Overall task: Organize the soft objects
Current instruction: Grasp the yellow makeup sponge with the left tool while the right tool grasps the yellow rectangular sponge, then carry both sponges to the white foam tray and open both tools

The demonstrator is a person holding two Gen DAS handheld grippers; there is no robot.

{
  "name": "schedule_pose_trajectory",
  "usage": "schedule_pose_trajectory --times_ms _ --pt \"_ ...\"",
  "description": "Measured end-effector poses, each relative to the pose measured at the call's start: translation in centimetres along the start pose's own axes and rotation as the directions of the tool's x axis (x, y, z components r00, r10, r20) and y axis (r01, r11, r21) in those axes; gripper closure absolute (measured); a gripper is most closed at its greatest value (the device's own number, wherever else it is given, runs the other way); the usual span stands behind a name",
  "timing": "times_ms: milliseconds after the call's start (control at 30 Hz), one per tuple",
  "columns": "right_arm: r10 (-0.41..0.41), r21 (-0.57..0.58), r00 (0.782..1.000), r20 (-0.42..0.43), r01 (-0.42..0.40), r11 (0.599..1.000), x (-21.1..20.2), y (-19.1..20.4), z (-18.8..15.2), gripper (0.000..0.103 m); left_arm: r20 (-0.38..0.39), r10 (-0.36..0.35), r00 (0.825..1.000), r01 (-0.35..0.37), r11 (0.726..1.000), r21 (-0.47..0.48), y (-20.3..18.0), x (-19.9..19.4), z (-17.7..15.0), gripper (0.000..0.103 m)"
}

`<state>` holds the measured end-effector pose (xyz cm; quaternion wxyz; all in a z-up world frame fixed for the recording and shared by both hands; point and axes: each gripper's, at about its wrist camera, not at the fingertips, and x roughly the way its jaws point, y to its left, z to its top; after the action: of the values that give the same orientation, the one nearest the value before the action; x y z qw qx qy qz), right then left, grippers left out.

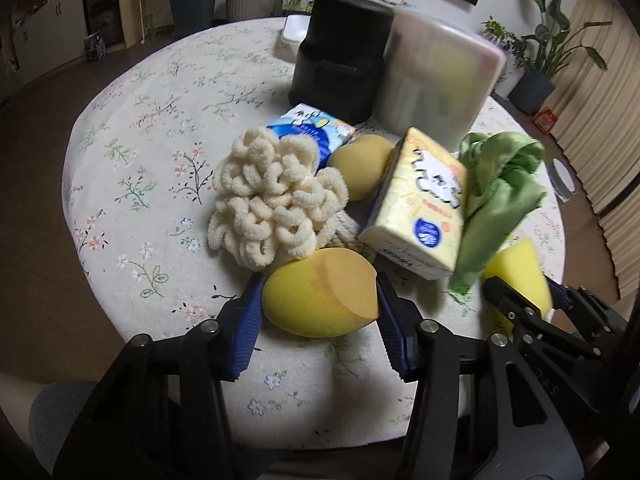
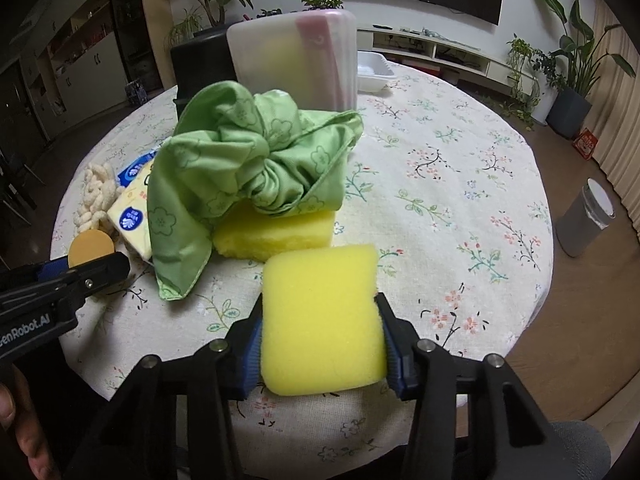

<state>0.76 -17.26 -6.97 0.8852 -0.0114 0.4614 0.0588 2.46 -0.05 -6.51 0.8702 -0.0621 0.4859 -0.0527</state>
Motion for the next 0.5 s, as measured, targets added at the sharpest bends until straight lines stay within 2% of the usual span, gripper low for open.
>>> schedule_pose_trajectory --times_ms 67,500 --pt "0.025 0.016 1.000 0.009 -0.025 1.000 -0.3 -0.3 0.1 0.053 0.014 -0.003 1.000 0.002 1.000 0.016 -0.4 -0.6 -0.1 0.053" --pt "0.038 -0.018 0.997 0.071 -0.037 0.999 -4.0 -0.6 1.1 0.053 0.035 -0.060 0.998 0.058 0.996 0.073 -0.9 -3.8 -0.7 0.053"
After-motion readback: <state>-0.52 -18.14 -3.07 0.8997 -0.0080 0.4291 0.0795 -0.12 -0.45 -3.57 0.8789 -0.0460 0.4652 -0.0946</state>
